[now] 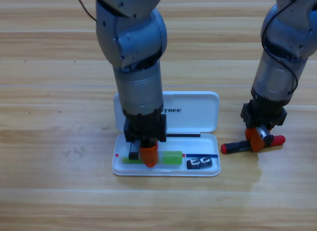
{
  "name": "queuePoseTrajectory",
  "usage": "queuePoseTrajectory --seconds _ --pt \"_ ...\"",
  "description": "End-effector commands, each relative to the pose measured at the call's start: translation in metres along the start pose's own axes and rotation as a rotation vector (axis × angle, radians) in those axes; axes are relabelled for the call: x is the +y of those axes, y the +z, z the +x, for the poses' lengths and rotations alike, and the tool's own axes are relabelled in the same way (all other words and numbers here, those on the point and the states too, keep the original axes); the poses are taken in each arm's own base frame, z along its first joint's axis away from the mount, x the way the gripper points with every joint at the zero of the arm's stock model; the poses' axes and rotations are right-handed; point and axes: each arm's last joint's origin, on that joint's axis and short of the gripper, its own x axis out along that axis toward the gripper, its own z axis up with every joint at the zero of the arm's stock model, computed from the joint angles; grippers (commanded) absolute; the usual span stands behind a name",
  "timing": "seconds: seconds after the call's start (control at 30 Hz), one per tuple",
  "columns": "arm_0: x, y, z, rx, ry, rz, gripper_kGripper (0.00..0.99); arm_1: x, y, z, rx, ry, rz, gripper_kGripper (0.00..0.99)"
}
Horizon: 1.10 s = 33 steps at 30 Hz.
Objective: Clean up eraser and pencils
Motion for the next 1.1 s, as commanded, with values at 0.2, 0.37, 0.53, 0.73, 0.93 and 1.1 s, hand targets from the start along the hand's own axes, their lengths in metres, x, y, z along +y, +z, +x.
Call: queuePoseTrajectory --seconds 0.2,0.37,0.53,0.73,0.93,1.1 --pt "-0.001 0.006 0.023 0.066 -0.012 0.002 0.0 0.004 -0.012 -0.038 0.02 -0.069 0.233 0.0" --pt "-0.001 0.007 0.023 0.066 -0.01 0.002 0.0 0.027 -0.01 -0.073 -0.03 -0.068 0.223 0.0" --pt "-0.001 0.006 0.016 0.057 0.002 0.001 0.089 0.03 -0.009 -0.073 -0.031 -0.057 0.22 0.0" --pt "-0.003 0.004 0.011 0.068 0.013 -0.004 0.99 0.032 -0.007 -0.068 -0.03 -0.04 0.221 0.0" --pt "-0.003 0.003 0.009 0.071 0.011 -0.011 0.99 0.038 0.004 -0.068 -0.034 -0.033 0.212 0.0" --pt "-0.007 0.0 -0.015 0.066 0.027 -0.008 0.99 0.046 0.034 -0.059 -0.028 -0.012 0.18 0.0"
